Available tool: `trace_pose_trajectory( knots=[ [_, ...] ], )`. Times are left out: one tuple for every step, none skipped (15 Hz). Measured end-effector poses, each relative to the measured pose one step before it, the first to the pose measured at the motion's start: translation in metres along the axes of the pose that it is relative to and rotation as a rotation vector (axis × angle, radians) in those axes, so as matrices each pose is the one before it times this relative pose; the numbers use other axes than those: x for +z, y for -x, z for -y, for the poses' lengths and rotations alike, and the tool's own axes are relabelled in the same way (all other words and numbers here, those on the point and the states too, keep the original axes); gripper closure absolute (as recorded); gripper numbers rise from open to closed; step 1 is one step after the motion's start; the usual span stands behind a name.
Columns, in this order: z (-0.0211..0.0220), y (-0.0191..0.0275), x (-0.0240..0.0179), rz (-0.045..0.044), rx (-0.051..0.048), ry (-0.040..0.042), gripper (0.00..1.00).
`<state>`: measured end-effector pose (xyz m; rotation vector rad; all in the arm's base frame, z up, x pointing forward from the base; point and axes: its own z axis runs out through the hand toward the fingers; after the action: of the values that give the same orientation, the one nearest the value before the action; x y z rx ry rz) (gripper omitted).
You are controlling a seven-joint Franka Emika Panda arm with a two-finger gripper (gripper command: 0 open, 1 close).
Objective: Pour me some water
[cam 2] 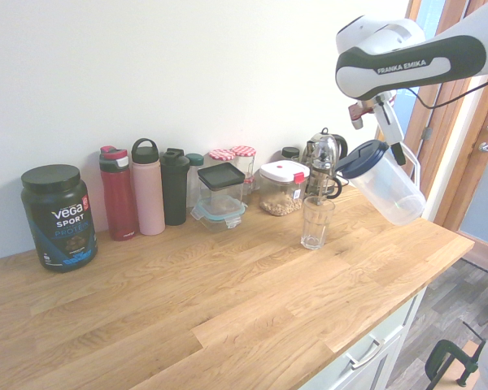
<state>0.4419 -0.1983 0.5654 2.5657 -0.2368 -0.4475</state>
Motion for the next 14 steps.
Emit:
trace_pose_trajectory(
  knots=[
    [0.00920, -0.00448, -0.00193, 0.01015, 0.00376, 0.02803, 1.00],
    [0.00948, -0.00390, -0.00307, 0.00821, 0.00173, 0.02303, 1.00],
    [0.00778, -0.00319, -0.00291, 0.01234, -0.00210, 0.01824, 1.00],
    [0.00731, -0.00302, -0.00285, 0.01141, -0.00422, 0.02120, 1.00],
    [0.00697, -0.00424, -0.00238, 0.01045, -0.00117, 0.01850, 1.00],
    [0.00648, -0.00534, -0.00072, 0.01304, -0.00070, 0.01724, 1.00],
    [0.00568, -0.00549, 0.00088, 0.01617, -0.00586, 0.01870, 1.00],
    [0.00479, -0.00454, 0.00189, 0.01639, -0.00613, 0.01526, 1.00],
    [0.00324, -0.00314, 0.00194, 0.01392, -0.00532, 0.00556, 1.00],
    [0.00301, -0.00138, 0.00113, 0.01416, -0.00591, 0.00383, 1.00],
    [0.00213, -0.00029, 0.00034, 0.00860, -0.00416, 0.00402, 1.00],
    [0.00050, 0.00060, 0.00021, 0.00727, -0.00098, 0.00461, 1.00],
    [-0.00038, 0.00075, 0.00047, 0.00643, 0.00060, 0.00401, 1.00],
    [-0.00078, 0.00052, 0.00048, 0.00493, 0.00132, 0.00599, 1.00]
  ],
)
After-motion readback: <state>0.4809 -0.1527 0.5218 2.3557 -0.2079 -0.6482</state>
